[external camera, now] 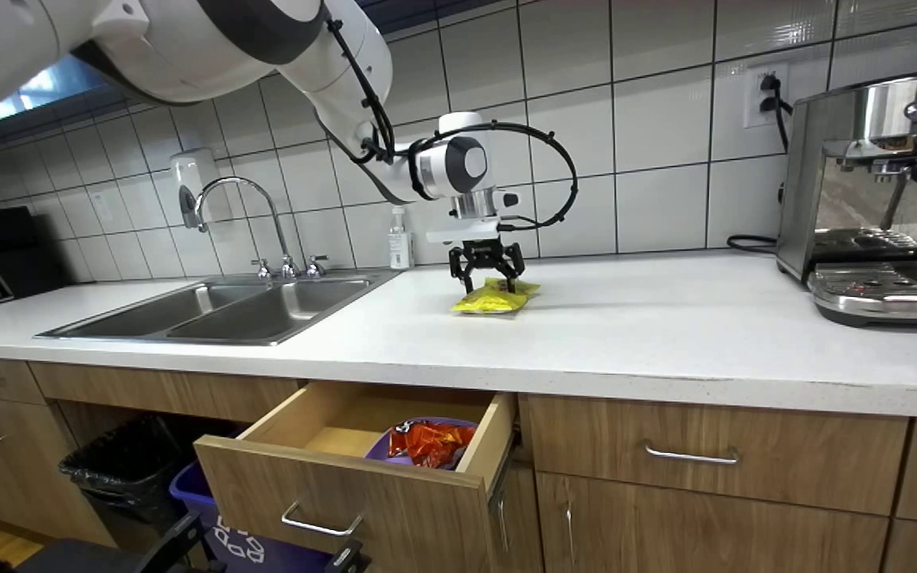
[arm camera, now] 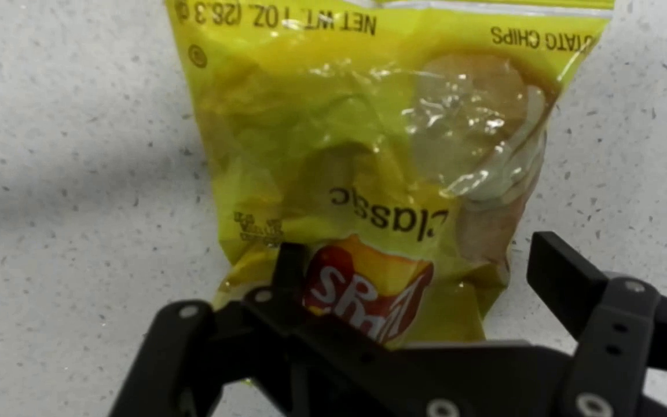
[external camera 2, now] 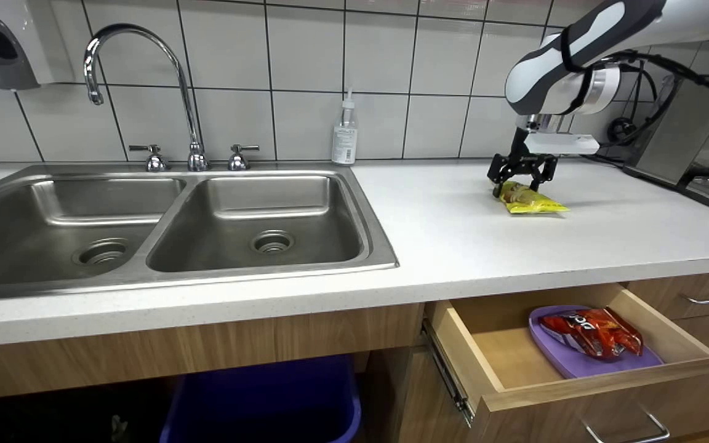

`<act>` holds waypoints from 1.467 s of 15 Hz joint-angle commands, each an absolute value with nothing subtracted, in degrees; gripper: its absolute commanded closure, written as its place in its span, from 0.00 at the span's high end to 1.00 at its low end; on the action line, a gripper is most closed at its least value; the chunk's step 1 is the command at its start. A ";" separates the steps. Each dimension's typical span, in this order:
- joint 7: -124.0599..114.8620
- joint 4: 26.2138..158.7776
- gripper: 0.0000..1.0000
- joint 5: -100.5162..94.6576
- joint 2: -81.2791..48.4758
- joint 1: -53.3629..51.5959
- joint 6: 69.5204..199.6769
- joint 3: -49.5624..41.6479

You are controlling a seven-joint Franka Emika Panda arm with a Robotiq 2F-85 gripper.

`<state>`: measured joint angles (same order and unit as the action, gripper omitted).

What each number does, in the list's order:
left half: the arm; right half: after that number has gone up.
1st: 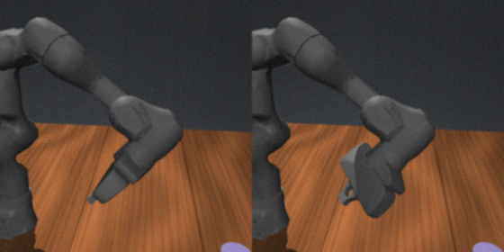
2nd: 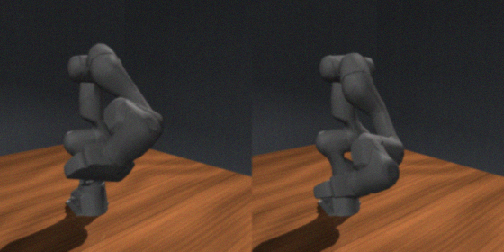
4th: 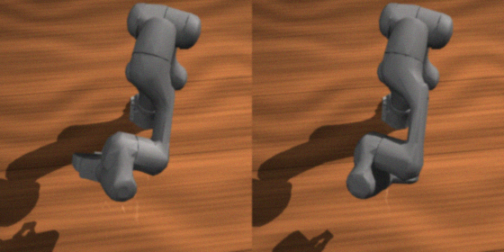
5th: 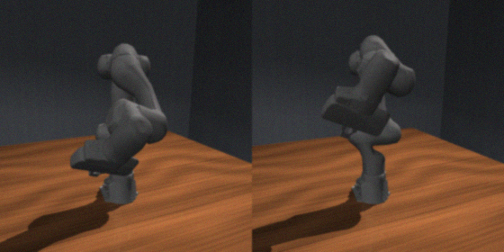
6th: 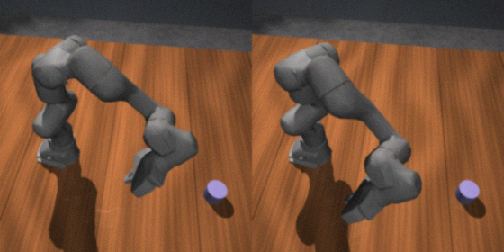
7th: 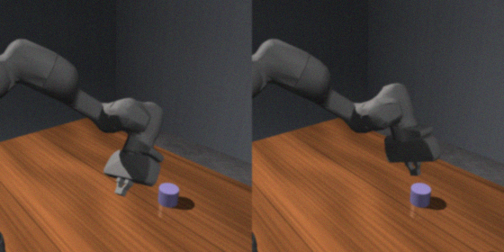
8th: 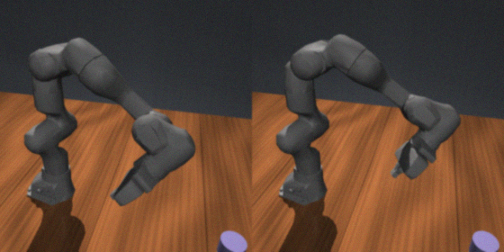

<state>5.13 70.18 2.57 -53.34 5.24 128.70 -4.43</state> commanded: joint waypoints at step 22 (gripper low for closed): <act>4.55 87.79 1.00 0.59 -42.67 2.83 129.99 -3.74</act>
